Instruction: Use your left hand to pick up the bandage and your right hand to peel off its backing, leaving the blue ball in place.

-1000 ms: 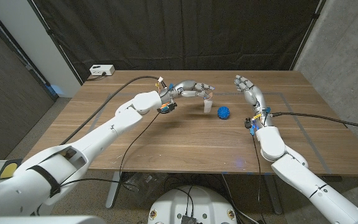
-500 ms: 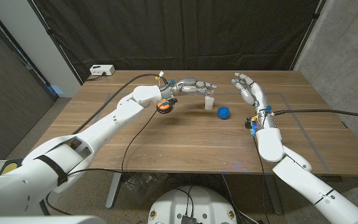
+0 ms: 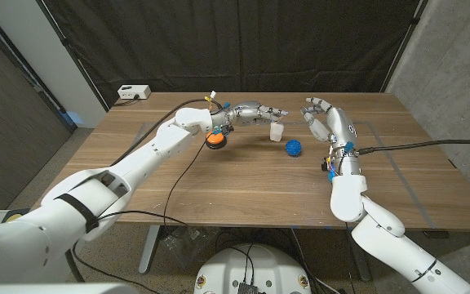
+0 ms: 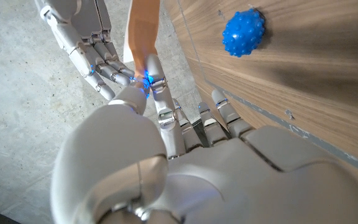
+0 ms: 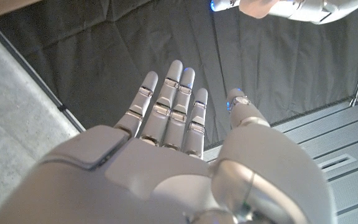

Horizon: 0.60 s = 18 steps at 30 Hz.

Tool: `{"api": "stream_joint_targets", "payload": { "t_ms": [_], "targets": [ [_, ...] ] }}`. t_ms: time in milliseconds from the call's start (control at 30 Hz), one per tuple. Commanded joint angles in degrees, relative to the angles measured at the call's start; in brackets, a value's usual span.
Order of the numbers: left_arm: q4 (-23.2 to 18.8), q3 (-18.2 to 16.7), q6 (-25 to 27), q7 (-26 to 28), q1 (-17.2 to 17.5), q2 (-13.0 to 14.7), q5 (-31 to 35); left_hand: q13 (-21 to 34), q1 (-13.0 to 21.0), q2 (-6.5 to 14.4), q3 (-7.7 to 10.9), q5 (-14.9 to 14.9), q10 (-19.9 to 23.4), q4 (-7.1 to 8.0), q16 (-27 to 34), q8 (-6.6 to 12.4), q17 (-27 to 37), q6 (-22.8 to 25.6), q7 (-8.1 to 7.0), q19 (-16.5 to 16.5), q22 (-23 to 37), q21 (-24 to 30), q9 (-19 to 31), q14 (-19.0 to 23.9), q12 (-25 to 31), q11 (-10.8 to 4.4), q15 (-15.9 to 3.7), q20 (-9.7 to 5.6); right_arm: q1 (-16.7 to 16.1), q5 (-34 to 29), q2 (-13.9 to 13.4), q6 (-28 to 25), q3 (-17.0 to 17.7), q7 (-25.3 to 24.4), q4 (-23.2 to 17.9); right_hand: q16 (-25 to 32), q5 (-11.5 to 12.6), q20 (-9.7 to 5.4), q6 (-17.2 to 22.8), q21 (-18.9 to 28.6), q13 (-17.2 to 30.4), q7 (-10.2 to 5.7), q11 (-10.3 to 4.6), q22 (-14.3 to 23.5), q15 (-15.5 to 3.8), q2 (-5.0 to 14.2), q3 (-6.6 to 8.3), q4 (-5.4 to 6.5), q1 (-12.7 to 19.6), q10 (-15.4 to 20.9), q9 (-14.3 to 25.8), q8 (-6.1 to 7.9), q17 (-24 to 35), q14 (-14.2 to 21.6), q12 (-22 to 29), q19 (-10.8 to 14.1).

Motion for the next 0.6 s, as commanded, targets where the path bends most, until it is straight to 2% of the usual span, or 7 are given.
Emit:
{"api": "stream_joint_targets", "payload": {
  "t_ms": [33, 200, 333, 500, 600],
  "targets": [
    [5.0, -0.5, 2.8, -5.8, -2.2, -2.9, -4.2, 0.2, 0.2, 0.0, 0.46, 0.3, 0.1, 0.12, -0.3, 0.46, 0.3, -0.2, 0.21, -0.3, 0.2, 0.4, 0.4, -0.2, -0.2, 0.18, -3.88, 0.20, -1.1, -11.1, -0.7, -11.8, -3.2, 0.3, -5.3, 2.9, 0.5, -0.53, 0.6, 1.2, 0.8, -0.94, -1.66, 0.4, -7.08, -0.22, 1.27, -0.49, 8.0, 0.2, 0.2, -0.11, 2.9, 0.0, 0.4, 0.6],
    [8.1, -0.6, 3.4, -8.4, -3.7, -4.4, -5.2, 0.3, 0.2, 0.2, 0.62, 0.4, -0.3, 0.18, -0.4, 0.74, 0.3, -0.4, 0.24, -0.6, 0.2, 0.4, 0.8, -0.8, -0.4, 0.54, -3.48, 0.32, -1.3, -13.3, -2.5, -15.6, -3.9, 4.6, -8.0, 4.0, 0.7, -1.00, 0.2, 1.8, 1.2, -1.64, -2.86, 0.5, -7.69, -0.69, 1.68, -0.44, 11.2, -0.8, 0.2, -0.61, 4.0, -0.3, 0.1, 0.4],
    [10.1, -0.6, 3.6, -9.7, -4.6, -5.4, -5.5, 0.3, 0.1, 0.2, 0.69, 0.5, -0.6, 0.25, -0.4, 0.87, 0.4, -0.7, 0.27, -0.9, 0.2, 0.4, 1.1, -1.0, -0.5, 0.42, -3.54, 0.27, -1.2, -15.6, -3.7, -19.1, -4.7, 8.3, -10.0, 5.3, 0.5, -1.29, 0.5, 2.3, 1.4, -2.13, -3.69, 0.6, -8.43, -1.29, 1.33, -0.26, 13.0, -0.5, 0.3, -0.74, 5.3, -0.1, 0.2, 0.5],
    [13.3, -0.6, 2.8, -11.9, -6.1, -7.0, -5.5, 0.3, 0.0, 0.3, 0.77, 0.5, -1.0, 0.38, -0.5, 1.09, 0.5, -1.0, 0.32, -1.3, 0.2, 0.3, 1.4, -1.4, -0.7, 0.56, -3.32, 0.44, -0.9, -17.8, -5.7, -23.3, -5.6, 15.0, -13.2, 8.1, 0.1, -1.85, 1.5, 3.2, 1.9, -2.74, -4.14, 0.8, -9.11, -1.70, 0.40, 0.27, 15.2, 0.9, 0.3, -0.84, 7.7, 1.0, 0.9, 0.6],
    [14.3, -0.6, 2.3, -12.6, -6.6, -7.6, -5.3, 0.3, -0.1, 0.4, 0.81, 0.6, -1.1, 0.42, -0.5, 1.14, 0.5, -1.2, 0.36, -1.4, 0.3, 0.4, 1.6, -1.6, -0.7, 0.56, -3.29, 0.44, -0.6, -18.9, -6.8, -25.2, -6.1, 18.6, -14.6, 10.7, -0.2, -2.02, 2.5, 4.2, 2.7, -2.79, -4.36, 1.0, -9.23, -1.77, -0.76, 0.65, 16.5, 2.6, 0.3, -0.92, 10.1, 1.9, 2.0, 0.7]
  ]
}}
